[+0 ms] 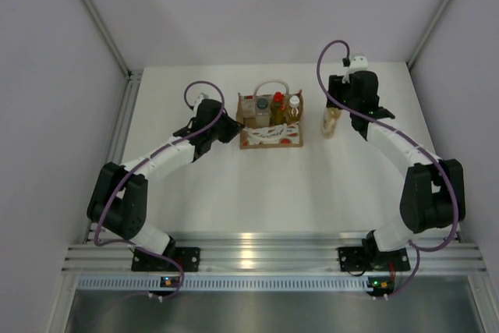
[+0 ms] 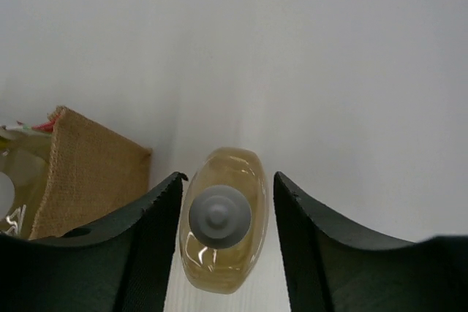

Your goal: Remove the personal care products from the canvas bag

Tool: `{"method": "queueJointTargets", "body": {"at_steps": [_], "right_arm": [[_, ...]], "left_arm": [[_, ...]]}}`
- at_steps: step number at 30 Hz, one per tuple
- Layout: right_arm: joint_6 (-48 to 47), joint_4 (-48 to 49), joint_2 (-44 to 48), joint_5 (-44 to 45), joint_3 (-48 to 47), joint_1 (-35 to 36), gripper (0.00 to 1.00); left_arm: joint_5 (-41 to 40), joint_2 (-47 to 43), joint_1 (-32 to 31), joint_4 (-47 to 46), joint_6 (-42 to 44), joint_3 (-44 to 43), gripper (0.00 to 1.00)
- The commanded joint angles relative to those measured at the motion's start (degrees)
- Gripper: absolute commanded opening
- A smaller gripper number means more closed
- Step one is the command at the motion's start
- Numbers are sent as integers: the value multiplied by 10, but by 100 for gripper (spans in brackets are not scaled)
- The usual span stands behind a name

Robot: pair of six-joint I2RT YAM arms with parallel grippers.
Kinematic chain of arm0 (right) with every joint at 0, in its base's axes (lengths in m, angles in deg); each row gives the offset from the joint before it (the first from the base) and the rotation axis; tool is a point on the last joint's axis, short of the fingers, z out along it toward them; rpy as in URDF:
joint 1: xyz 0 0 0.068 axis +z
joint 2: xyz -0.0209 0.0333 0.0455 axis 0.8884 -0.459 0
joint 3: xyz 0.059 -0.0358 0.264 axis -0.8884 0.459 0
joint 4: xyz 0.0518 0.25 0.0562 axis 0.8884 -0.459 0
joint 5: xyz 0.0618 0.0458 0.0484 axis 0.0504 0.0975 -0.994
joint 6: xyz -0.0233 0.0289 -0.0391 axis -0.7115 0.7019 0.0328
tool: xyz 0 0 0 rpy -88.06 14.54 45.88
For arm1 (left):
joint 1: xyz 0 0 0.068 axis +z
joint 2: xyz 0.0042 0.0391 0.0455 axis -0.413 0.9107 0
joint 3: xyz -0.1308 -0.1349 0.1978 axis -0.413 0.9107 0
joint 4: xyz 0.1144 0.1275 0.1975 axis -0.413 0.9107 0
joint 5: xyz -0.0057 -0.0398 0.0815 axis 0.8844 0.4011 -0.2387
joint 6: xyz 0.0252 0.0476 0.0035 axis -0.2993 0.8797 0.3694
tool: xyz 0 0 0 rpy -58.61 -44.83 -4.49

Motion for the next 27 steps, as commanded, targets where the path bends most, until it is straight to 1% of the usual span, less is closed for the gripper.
{"method": "queueJointTargets", "body": {"at_steps": [1,6,8,11,13,16,17,18,20,21,23,24,27], "right_arm": [[3,52,15,-8,-43,-9,63],[11,23,33,-15,-61,-9,75],[20,-3,42,-19,-72,-7,76],[37,-38,55,-17,-98,11,75],[49,-48,65,-5,-101,41,72],[73,-56,96,44,-93,99,67],[79,-56,101,71,-87,115,66],[92,-56,104,85,-87,149,66],[103,-59,107,117,-89,181,64],[116,-59,105,128,-92,209,63],[138,-76,88,155,-114,232,61],[164,-87,79,166,-123,251,60],[187,-125,34,200,-167,285,60]], "left_arm": [[-9,-10,11,12,16,-7,0],[-7,-11,12,12,17,-8,0],[-6,-11,12,12,17,-8,0],[-7,-10,12,12,15,-8,0],[-6,-9,12,12,14,-9,0],[-5,-3,12,12,14,-15,0],[-4,-2,12,12,15,-15,0],[-4,0,12,12,16,-18,0],[-2,-1,12,12,17,-19,0],[-2,-2,12,12,17,-19,0],[-4,-6,12,12,16,-18,0],[-5,-7,12,12,16,-17,0],[-9,-10,12,12,16,-16,0]]}}
